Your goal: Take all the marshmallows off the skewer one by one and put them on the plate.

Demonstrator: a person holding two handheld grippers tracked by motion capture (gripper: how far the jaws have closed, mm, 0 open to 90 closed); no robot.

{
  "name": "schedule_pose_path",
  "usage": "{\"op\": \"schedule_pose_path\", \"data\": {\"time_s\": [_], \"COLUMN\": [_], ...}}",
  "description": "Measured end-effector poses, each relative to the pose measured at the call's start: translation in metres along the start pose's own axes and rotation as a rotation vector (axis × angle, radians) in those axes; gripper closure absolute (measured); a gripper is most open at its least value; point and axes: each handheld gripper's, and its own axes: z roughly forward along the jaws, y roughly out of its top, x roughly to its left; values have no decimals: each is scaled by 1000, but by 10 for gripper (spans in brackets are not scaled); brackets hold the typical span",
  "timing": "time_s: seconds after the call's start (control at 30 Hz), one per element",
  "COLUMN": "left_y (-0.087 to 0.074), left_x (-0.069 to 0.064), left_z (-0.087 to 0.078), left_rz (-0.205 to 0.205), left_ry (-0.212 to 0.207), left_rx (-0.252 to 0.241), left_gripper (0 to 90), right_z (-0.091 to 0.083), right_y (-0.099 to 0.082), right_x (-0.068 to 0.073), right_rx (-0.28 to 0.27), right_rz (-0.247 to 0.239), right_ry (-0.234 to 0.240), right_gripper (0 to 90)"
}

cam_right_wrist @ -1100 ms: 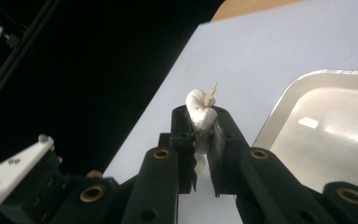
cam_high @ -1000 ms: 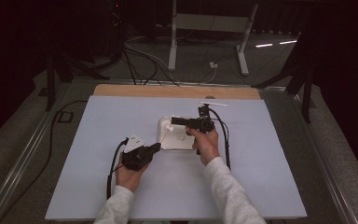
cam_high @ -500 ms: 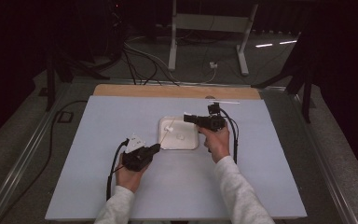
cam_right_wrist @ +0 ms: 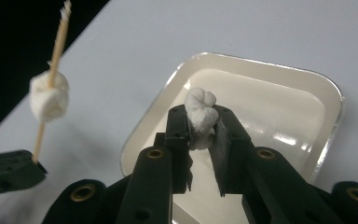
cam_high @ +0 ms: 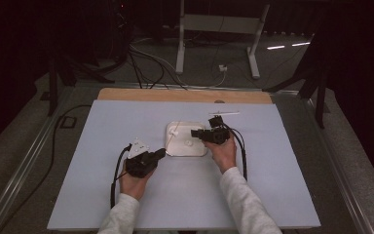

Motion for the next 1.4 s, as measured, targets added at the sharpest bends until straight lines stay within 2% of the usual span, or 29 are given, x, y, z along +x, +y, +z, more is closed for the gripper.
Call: {"op": "schedule_pose_path", "data": {"time_s": [0.2, 0.27, 0.3, 0.43, 0.57, 0.63, 0.83, 1.03, 1.17, 1.4], "left_y": [0, 0, 0, 0, 0, 0, 0, 0, 0, 0], "left_x": [0, 1, 1, 1, 2, 2, 1, 1, 0, -1], "left_z": [0, 0, 0, 1, 1, 1, 2, 1, 2, 2], "left_rz": [-1, -1, -3, -4, -6, -9, -6, -5, -5, -3], "left_ry": [0, 0, 0, 1, 3, 4, 3, 5, 5, 1], "left_rx": [2, 2, 2, 5, 5, 4, 6, 5, 4, -1], "left_gripper": [900, 900, 900, 900, 900, 900, 900, 900, 900, 900], "right_z": [5, 8, 8, 13, 13, 10, 1, -3, -2, 3], "right_y": [-4, -7, -7, -11, -11, -10, -3, 0, 2, 5], "right_x": [2, 2, 2, -1, -2, 0, 4, 10, 19, 30], "right_rx": [40, 56, 56, 96, 99, 84, 37, 19, 14, 4], "right_rz": [-33, -44, -44, -33, -33, -34, -17, -4, -6, 17], "right_ry": [-56, -78, -78, -103, -101, -86, 16, 102, 156, 219], "right_gripper": [764, 680, 680, 486, 359, 319, 281, 277, 279, 309]}}
